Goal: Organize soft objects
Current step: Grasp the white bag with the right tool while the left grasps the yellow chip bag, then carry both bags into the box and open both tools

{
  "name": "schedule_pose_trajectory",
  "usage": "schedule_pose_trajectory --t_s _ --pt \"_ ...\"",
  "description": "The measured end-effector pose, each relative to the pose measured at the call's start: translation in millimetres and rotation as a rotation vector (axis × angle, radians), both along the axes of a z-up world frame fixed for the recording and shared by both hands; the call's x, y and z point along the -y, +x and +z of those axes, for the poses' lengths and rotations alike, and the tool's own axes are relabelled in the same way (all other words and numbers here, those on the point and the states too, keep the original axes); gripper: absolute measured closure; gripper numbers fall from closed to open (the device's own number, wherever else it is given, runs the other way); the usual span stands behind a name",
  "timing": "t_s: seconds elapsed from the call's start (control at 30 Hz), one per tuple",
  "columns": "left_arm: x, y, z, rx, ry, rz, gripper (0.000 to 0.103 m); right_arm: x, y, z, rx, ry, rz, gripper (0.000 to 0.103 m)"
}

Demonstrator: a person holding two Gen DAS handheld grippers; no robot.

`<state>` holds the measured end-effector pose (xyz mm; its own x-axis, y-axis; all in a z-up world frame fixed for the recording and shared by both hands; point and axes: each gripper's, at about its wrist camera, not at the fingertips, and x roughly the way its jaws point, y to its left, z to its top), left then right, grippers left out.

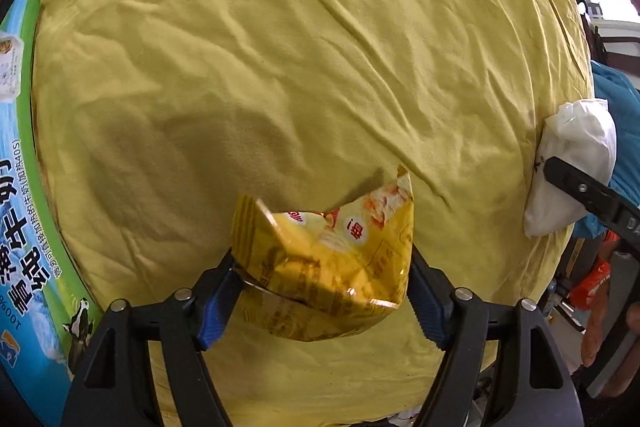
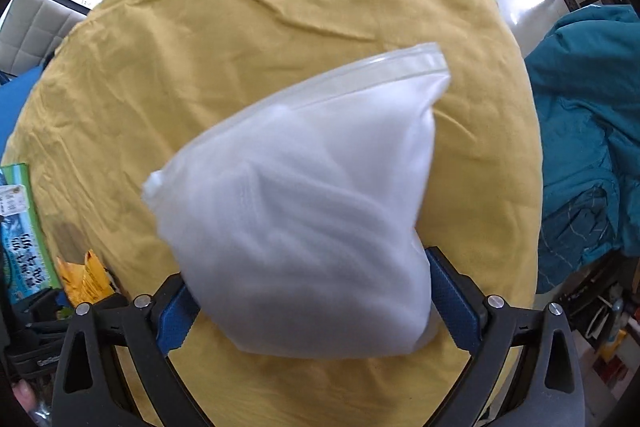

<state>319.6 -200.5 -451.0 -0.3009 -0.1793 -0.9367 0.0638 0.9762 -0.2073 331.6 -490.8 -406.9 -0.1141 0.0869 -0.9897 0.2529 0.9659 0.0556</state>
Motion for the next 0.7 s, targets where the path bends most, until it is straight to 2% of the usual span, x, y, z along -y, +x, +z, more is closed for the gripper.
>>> schedule_pose_trajectory --t_s 0.2,0.23,0.27,0.37,0.53,0.7 --pt "22.1 10.6 2.0 0.016 0.024 -0.040 0.029 -5.8 3.3 0.9 0.022 -0.030 0.011 0.002" --pt "29.0 9.4 0.7 0.024 0.031 -0.053 0.029 -6.7 5.3 1.3 0.020 -0.034 0.015 0.007" --pt "33.9 7.1 0.5 0.035 0.039 -0.067 0.035 -7.5 5.9 1.4 0.019 -0.042 0.019 0.012" --pt "46.4 3.0 6.7 0.089 0.076 -0.087 0.041 -10.2 6.1 5.1 0.032 -0.057 0.020 0.017" --pt "53.9 -10.4 16.8 0.139 0.089 -0.083 0.044 -4.9 -1.4 15.4 0.050 -0.048 -0.019 0.024" --pt "56.4 -27.9 37.6 0.200 0.087 -0.066 0.044 -9.4 -17.7 20.8 0.065 -0.016 -0.057 0.027"
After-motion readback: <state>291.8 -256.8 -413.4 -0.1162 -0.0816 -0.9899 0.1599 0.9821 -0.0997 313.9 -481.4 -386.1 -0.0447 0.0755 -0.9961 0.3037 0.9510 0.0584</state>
